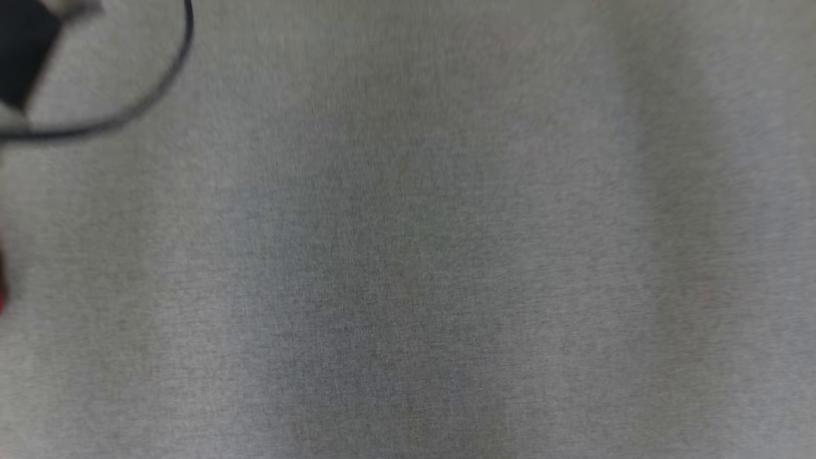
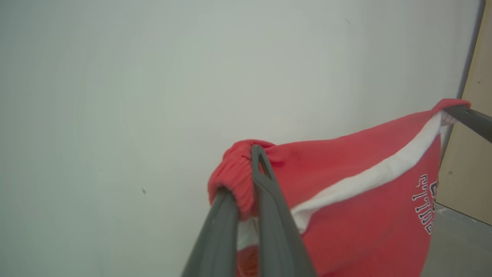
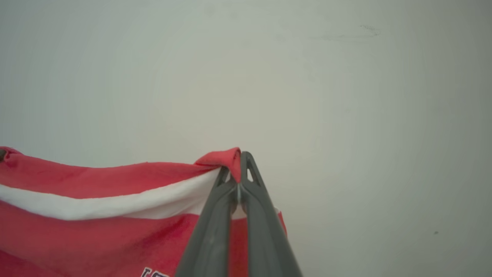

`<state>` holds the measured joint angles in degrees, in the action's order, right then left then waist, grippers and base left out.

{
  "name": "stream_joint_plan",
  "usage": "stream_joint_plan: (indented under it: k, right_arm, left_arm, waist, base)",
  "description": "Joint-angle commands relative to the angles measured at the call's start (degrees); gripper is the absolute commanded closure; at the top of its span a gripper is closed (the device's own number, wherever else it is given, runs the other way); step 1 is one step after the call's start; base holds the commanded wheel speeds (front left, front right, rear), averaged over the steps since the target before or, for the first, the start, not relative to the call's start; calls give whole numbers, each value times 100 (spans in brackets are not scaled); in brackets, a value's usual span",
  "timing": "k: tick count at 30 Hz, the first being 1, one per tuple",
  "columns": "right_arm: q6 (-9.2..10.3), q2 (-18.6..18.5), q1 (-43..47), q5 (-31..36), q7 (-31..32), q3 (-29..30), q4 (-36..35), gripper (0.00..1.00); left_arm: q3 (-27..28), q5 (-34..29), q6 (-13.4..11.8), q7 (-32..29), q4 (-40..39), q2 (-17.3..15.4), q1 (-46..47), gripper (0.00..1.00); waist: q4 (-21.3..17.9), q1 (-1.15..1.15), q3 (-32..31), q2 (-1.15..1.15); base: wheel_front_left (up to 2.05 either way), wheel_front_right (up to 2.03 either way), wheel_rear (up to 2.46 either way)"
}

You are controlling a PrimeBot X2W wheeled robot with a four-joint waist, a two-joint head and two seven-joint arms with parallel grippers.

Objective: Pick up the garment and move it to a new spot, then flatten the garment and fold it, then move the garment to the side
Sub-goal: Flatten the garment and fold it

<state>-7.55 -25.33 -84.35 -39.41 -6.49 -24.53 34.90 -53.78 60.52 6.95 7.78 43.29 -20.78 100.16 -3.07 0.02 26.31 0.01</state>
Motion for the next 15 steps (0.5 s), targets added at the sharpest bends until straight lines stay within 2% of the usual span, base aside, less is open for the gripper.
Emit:
stream_joint_plan:
  k: [1,9,15]
  right_arm:
    - [13,36,-237,-48,36,30,148,100]
    - [13,209,-1840,69,-20,-50,1225,100]
    - [13,357,-2125,-96,-253,-305,1662,100]
  left_arm:
    - [30,-50,2,27,108,35,248,100]
    - [139,-175,52,204,770,317,1548,100]
    - [32,-75,51,318,974,479,1599,100]
  waist:
    - [102,-2,761,-1]
    - [51,-2,1315,-1]
    - [45,-2,1553,-1]
  base:
    - [0,0,0]
    - [0,0,0]
    - [0,0,0]
